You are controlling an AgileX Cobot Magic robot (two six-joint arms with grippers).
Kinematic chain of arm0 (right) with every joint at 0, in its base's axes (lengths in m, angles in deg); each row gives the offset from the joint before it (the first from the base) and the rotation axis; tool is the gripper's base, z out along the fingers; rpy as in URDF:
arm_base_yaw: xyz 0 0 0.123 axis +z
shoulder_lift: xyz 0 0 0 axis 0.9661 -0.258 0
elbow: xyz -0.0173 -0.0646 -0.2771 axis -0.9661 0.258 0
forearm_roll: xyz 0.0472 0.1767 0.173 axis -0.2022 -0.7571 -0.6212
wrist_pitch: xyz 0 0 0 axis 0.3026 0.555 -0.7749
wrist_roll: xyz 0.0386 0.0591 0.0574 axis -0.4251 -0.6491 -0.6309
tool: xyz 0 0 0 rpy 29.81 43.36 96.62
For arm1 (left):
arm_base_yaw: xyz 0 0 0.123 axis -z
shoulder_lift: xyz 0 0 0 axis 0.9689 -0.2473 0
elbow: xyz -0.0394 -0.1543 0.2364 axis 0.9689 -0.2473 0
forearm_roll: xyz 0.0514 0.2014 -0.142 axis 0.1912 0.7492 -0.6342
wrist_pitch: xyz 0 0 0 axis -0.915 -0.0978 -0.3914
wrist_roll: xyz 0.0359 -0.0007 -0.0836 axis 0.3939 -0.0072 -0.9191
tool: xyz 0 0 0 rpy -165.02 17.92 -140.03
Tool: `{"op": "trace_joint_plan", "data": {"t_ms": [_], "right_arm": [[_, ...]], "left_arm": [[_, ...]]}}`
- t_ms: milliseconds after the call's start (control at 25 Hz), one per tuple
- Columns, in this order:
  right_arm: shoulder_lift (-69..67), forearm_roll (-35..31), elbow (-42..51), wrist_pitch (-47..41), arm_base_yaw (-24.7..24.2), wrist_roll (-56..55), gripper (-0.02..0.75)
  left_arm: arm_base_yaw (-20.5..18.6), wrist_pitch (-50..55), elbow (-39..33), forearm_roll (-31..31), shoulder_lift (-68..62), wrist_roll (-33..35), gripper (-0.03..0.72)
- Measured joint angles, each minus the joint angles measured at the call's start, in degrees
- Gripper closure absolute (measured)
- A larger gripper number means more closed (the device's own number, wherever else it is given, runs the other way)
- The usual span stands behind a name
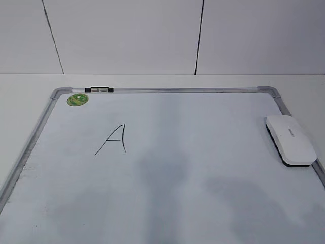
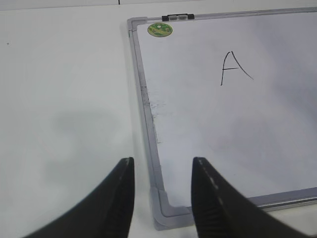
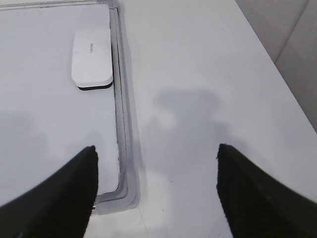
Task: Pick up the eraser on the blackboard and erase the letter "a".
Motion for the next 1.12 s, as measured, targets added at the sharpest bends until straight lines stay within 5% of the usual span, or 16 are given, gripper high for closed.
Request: {"op": "trace_joint_plan", "data": {"t_ms": [1120], "right_arm": [[0.0, 0.0, 0.0, 0.0, 0.0, 0.0, 0.146]], "left_arm": [[0.0, 0.0, 0.0, 0.0, 0.0, 0.0, 0.435]]}}
